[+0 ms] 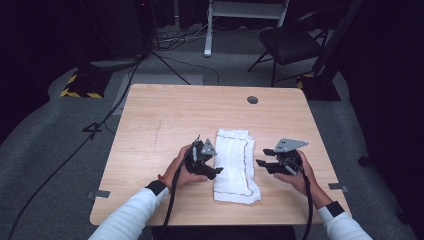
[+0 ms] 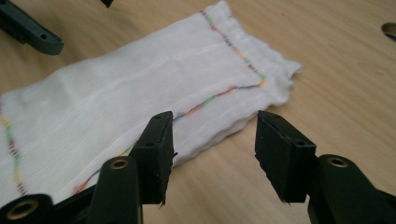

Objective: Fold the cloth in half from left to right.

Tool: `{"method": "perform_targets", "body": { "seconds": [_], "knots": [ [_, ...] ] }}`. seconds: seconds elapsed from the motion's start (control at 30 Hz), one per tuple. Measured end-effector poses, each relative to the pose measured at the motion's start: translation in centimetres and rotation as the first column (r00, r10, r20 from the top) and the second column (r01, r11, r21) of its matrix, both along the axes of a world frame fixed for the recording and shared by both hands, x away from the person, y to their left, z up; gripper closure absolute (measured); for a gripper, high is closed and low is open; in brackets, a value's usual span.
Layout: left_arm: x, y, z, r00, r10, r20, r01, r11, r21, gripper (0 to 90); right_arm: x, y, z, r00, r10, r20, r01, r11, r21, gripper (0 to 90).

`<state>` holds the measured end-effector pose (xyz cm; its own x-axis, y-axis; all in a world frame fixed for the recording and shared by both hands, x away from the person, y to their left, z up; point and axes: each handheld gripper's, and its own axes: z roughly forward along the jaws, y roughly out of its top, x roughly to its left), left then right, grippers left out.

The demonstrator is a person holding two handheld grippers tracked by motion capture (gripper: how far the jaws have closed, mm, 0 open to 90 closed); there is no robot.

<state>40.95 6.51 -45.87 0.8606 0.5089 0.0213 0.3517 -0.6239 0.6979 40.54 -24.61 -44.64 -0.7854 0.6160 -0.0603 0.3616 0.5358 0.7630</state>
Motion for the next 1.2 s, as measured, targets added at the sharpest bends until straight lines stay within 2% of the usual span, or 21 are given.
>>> {"method": "perform_targets", "body": {
  "seconds": [0.07, 0.2, 0.33, 0.4, 0.6, 0.67, 0.8, 1.0, 1.07, 1.2],
  "knots": [
    [0.9, 0.0, 0.3, 0.9995, 0.018, 0.024, -0.018, 0.9998, -0.002, 22.9, 1.3, 0.0, 0.3, 0.9996, -0.026, 0.012, 0.026, 0.9997, -0.003, 47.2],
    [3.4, -0.4, 0.4, 0.9977, 0.065, 0.019, -0.065, 0.9979, -0.001, 23.4, 3.2, 0.5, 0.4, 0.9989, -0.047, 0.008, 0.047, 0.9987, -0.017, 47.1],
    [5.4, -1.2, 0.0, 0.9958, 0.088, 0.022, -0.089, 0.9960, 0.010, 23.4, 4.9, 1.4, 0.1, 0.9978, -0.066, -0.002, 0.066, 0.9974, -0.028, 47.1],
    [6.5, -1.4, -0.3, 0.9946, 0.103, -0.010, -0.104, 0.9945, -0.015, 23.6, 5.8, 1.8, -0.1, 0.9974, -0.072, 0.001, 0.072, 0.9968, -0.035, 47.1],
    [9.0, -2.1, -1.1, 0.9888, 0.149, -0.003, -0.149, 0.9888, -0.009, 23.6, 8.3, 3.0, -0.9, 0.9947, -0.102, -0.014, 0.101, 0.9940, -0.043, 46.8],
    [9.8, -2.1, -1.5, 0.9860, 0.163, -0.036, -0.164, 0.9861, -0.029, 23.8, 9.1, 3.3, -1.3, 0.9941, -0.106, -0.023, 0.105, 0.9936, -0.041, 46.2],
    [10.7, -2.2, -2.1, 0.9819, 0.186, -0.036, -0.187, 0.9820, -0.024, 24.2, 10.3, 3.9, -2.2, 0.9916, -0.119, -0.051, 0.116, 0.9916, -0.056, 45.6],
    [11.5, -2.1, -3.0, 0.9756, 0.209, -0.068, -0.211, 0.9772, -0.024, 25.8, 11.4, 4.4, -3.2, 0.9875, -0.133, -0.085, 0.128, 0.9897, -0.065, 44.7],
    [11.7, -2.1, -3.2, 0.9755, 0.208, -0.072, -0.210, 0.9775, -0.020, 25.9, 11.7, 4.5, -3.6, 0.9857, -0.144, -0.087, 0.138, 0.9876, -0.076, 44.7],
    [12.0, -2.3, -3.6, 0.9756, 0.200, -0.091, -0.202, 0.9793, -0.011, 26.4, 12.2, 4.4, -4.2, 0.9812, -0.156, -0.113, 0.150, 0.9869, -0.058, 44.4]
  ]
}}
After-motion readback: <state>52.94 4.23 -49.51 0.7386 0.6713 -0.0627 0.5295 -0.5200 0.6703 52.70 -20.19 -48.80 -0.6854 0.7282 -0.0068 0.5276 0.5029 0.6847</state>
